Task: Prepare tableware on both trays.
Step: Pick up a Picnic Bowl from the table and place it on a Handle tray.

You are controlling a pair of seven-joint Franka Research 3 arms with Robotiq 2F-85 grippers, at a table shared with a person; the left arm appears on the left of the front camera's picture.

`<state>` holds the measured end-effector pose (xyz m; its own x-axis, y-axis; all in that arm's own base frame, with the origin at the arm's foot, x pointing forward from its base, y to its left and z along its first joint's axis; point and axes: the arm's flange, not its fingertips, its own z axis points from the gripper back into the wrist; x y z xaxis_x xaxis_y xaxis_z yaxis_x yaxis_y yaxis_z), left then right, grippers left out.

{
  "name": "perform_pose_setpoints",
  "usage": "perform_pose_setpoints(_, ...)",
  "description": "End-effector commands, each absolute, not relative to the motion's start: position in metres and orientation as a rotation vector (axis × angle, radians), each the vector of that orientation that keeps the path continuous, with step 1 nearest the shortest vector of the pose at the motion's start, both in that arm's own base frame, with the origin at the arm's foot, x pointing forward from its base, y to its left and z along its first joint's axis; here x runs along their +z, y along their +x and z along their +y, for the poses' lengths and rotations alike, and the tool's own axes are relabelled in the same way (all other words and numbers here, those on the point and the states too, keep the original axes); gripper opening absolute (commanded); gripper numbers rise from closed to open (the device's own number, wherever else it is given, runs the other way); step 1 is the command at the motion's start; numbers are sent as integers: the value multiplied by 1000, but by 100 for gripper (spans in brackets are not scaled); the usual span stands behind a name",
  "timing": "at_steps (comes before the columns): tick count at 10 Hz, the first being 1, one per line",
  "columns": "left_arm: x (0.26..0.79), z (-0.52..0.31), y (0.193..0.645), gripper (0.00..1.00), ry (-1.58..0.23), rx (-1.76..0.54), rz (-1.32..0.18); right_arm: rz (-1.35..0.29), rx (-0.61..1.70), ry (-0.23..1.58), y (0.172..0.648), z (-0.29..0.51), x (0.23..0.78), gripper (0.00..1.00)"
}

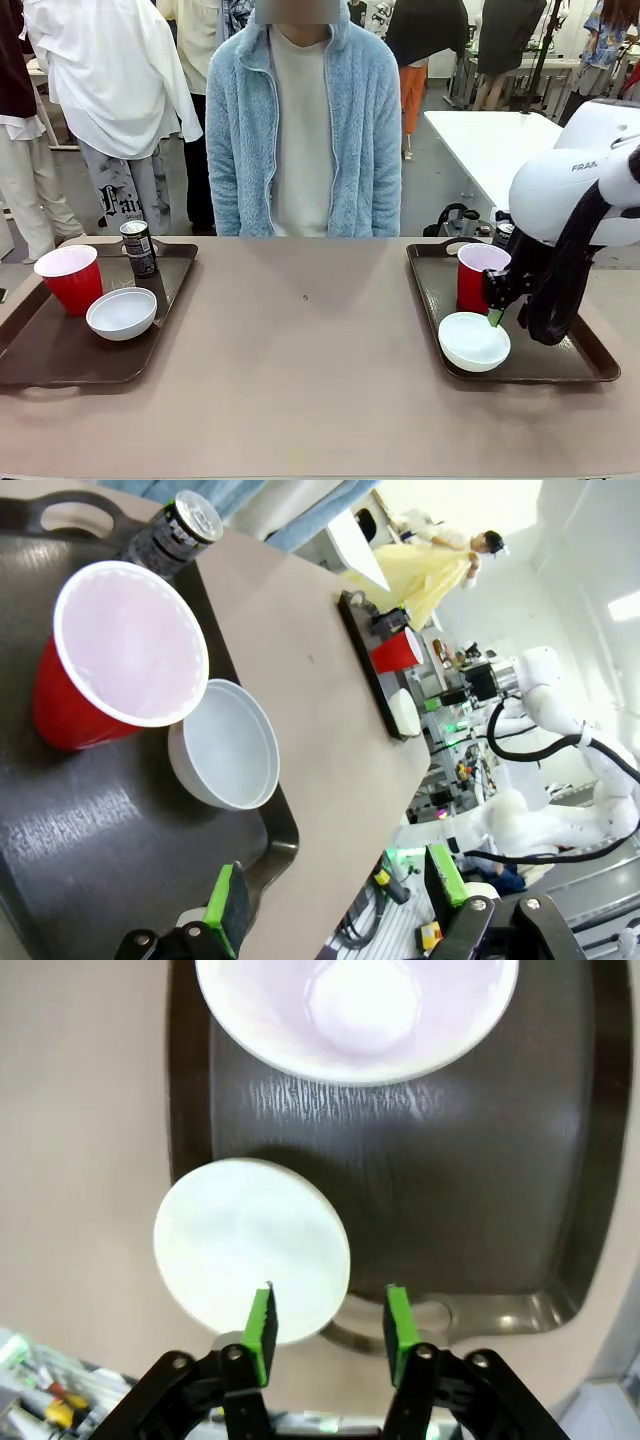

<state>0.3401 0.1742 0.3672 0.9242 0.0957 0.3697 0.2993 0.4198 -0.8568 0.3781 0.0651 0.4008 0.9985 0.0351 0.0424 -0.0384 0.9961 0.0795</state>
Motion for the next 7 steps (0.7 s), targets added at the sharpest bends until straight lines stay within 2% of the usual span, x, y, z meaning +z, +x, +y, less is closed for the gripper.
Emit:
perform_pose_setpoints(1, 369, 175, 340, 93, -1146, -133, -404, -9, 31, 47, 345, 61, 425, 98)
perform_pose_setpoints(5, 369, 175, 340, 93, -1146, -133, -404, -56, 91, 40, 314, 79, 501, 100)
perform_pose_setpoints(6, 369, 175, 340, 93, -1146, -133, -404, -19, 75, 64, 327, 74, 467, 100)
perform_pose_setpoints(7, 369, 175, 340, 93, -1146, -133, -404, -19, 75, 64, 327, 74, 467, 100)
